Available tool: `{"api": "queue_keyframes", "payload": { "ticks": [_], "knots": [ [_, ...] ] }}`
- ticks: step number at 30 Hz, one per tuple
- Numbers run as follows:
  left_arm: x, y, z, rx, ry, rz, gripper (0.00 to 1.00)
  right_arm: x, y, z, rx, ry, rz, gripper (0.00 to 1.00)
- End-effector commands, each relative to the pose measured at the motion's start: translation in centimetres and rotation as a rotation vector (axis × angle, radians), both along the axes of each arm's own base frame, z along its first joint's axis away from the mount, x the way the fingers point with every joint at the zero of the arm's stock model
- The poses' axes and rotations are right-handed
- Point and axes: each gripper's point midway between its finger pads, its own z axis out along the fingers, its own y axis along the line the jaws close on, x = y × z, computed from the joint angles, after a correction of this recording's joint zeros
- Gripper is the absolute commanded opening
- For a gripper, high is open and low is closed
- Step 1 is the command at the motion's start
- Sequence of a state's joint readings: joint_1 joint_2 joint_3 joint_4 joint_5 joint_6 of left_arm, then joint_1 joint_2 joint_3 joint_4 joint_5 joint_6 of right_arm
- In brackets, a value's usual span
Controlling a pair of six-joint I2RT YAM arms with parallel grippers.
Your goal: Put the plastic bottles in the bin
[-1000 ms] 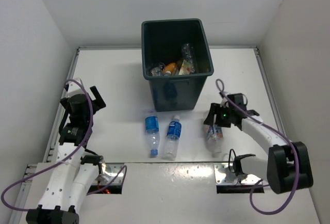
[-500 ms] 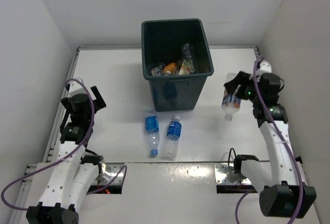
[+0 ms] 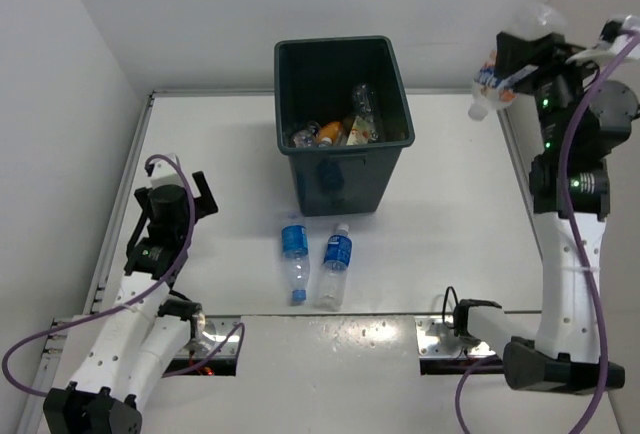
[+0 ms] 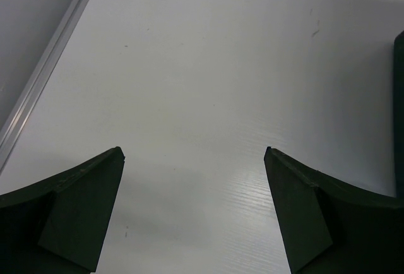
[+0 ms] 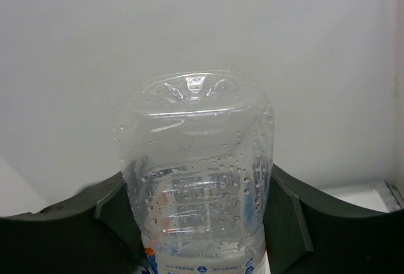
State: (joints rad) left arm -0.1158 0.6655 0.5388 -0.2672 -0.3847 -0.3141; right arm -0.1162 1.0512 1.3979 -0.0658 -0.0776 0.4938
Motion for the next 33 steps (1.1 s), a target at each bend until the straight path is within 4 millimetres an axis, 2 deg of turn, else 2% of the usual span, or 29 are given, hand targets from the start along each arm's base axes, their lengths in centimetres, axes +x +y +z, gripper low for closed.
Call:
{"api": "queue_keyframes", "payload": {
  "ticks": [1,2,3,4,5,6,7,8,9,11,12,13,15,17,18,19,21,22,23,25,27,30,31,32,33],
  "knots": [
    [0.5,-0.9,1.2,0.008,-0.050,-0.040,1.00,0.7,0.6,5.8,0.092,-0.149,0.065,0.04],
    [0.4,-0.8,1.2,0.011,-0.050,-0.031,1.00,1.0,2.1,6.6,0.086,-0.163,0.138,0.04],
    [0.4,-0.8,1.2,0.011,-0.050,-0.031,1.00,0.6,3.2,8.4,0.072,-0.202,0.182,0.04],
    [0.3,-0.6,1.5,0.013,-0.060,-0.023,1.00,1.8,4.7,8.1,0.065,-0.189,0.239,0.04],
    [0.3,-0.6,1.5,0.013,-0.060,-0.022,1.00,1.7,7.3,8.5,0.039,-0.200,0.313,0.04],
    [0.3,-0.6,1.0,0.014,-0.051,-0.023,1.00,1.3,8.9,9.5,-0.023,-0.231,0.348,0.04],
    [0.4,-0.6,1.2,0.013,-0.060,-0.022,1.00,1.3,10.8,9.5,-0.066,-0.237,0.408,0.04],
    [0.4,-0.6,1.2,0.013,-0.060,-0.022,1.00,1.9,12.6,8.8,-0.105,-0.230,0.450,0.04],
    [0.3,-0.5,1.2,0.016,-0.060,-0.014,1.00,1.4,16.0,7.9,-0.177,-0.227,0.524,0.05],
    [0.5,-0.2,1.2,0.021,-0.061,-0.001,1.00,0.7,19.6,6.5,-0.261,-0.228,0.622,0.07],
    [0.4,-0.1,1.3,0.024,-0.061,0.008,1.00,0.3,22.4,5.4,-0.282,-0.220,0.687,0.09],
    [0.4,-0.1,1.3,0.024,-0.061,0.008,1.00,0.3,23.3,5.0,-0.269,-0.207,0.705,0.17],
    [0.3,-0.1,1.1,0.026,-0.052,0.008,1.00,1.7,25.2,2.2,-0.228,-0.126,0.753,0.21],
    [0.3,0.2,1.1,0.032,-0.053,0.025,1.00,1.8,26.9,0.7,-0.233,-0.096,0.802,0.41],
    [0.3,0.2,1.1,0.023,-0.056,0.028,1.00,1.0,27.9,0.2,-0.249,-0.097,0.843,0.63],
    [0.1,0.4,0.9,0.028,-0.047,0.038,1.00,1.4,28.7,-0.5,-0.271,-0.092,0.846,0.99],
    [0.1,0.4,0.9,0.028,-0.047,0.038,1.00,1.2,29.5,0.0,-0.272,-0.105,0.837,1.00],
    [0.1,0.4,0.9,0.028,-0.047,0.038,1.00,1.1,29.4,1.3,-0.269,-0.136,0.832,1.00],
    [0.0,0.4,0.8,0.029,-0.038,0.038,1.00,1.2,29.5,1.6,-0.258,-0.140,0.834,1.00],
    [0.0,0.2,0.8,0.029,-0.038,0.029,1.00,1.7,27.8,3.9,-0.241,-0.190,0.783,1.00],
    [0.1,0.1,0.5,0.031,-0.029,0.029,1.00,2.5,26.6,4.2,-0.239,-0.194,0.744,1.00],
    [0.3,-0.1,0.0,0.031,-0.008,0.018,1.00,3.7,23.0,4.9,-0.236,-0.207,0.642,1.00],
    [0.4,-0.1,0.2,0.029,-0.018,0.018,1.00,3.3,21.5,5.0,-0.217,-0.208,0.608,1.00],
    [0.4,-0.1,0.2,0.029,-0.018,0.018,1.00,3.7,19.0,5.4,-0.187,-0.216,0.556,1.00],
    [0.4,-0.1,0.2,0.029,-0.018,0.018,1.00,3.1,18.0,5.7,-0.188,-0.235,0.564,1.00]
  ]
}}
